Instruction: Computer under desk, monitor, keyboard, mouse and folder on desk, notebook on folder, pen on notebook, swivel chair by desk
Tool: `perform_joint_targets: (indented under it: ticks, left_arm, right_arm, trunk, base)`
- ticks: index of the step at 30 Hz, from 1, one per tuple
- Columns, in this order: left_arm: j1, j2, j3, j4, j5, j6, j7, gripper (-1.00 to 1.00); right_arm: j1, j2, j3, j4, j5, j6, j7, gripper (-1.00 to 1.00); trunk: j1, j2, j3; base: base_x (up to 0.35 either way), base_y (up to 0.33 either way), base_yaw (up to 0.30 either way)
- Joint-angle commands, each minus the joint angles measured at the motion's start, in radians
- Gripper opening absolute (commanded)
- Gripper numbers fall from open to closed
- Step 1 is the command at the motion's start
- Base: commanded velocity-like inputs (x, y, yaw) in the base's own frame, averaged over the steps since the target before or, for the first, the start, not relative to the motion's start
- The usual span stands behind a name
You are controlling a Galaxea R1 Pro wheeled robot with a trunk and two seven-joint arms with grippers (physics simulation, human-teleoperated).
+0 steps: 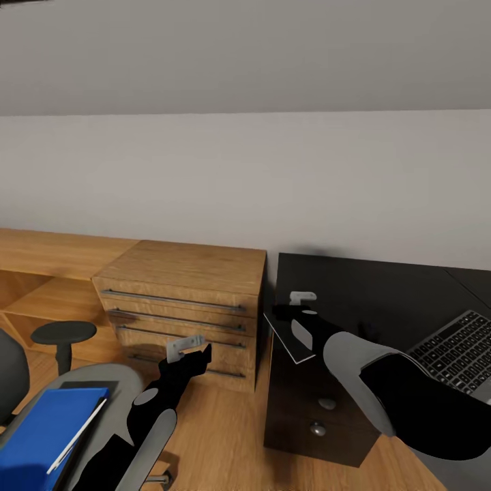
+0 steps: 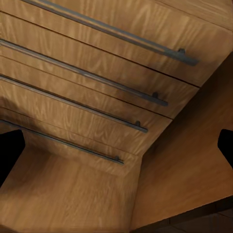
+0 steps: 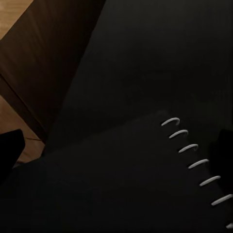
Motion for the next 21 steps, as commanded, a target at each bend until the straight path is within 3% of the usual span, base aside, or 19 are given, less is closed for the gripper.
perform_joint_targets:
  ticks: [1,9,21]
  left_arm:
    - [-0.001,0.001,-0.002,-0.002,0.008,0.001,0.01,1.0]
    - [-0.001,0.001,-0.002,-0.002,0.008,0.002,0.01,1.0]
    - [-0.001,0.001,-0.002,-0.002,0.008,0.001,0.01,1.0]
  right_arm:
    - [0.0,0.0,0.001,0.001,-0.016,0.004,-0.004,1.0]
    - [0.0,-0.002,0.001,0.001,-0.016,0.004,-0.004,1.0]
    - [0.0,-0.003,0.001,0.001,-0.016,0.003,-0.004,1.0]
  trunk:
    - [0.0,0.0,-0.001]
    - [0.0,0.0,-0.001]
    - [0.0,0.0,-0.001]
  base:
    - [-0.027,0.0,0.0]
    - [-0.027,0.0,0.0]
    - [-0.117,0.0,0.0]
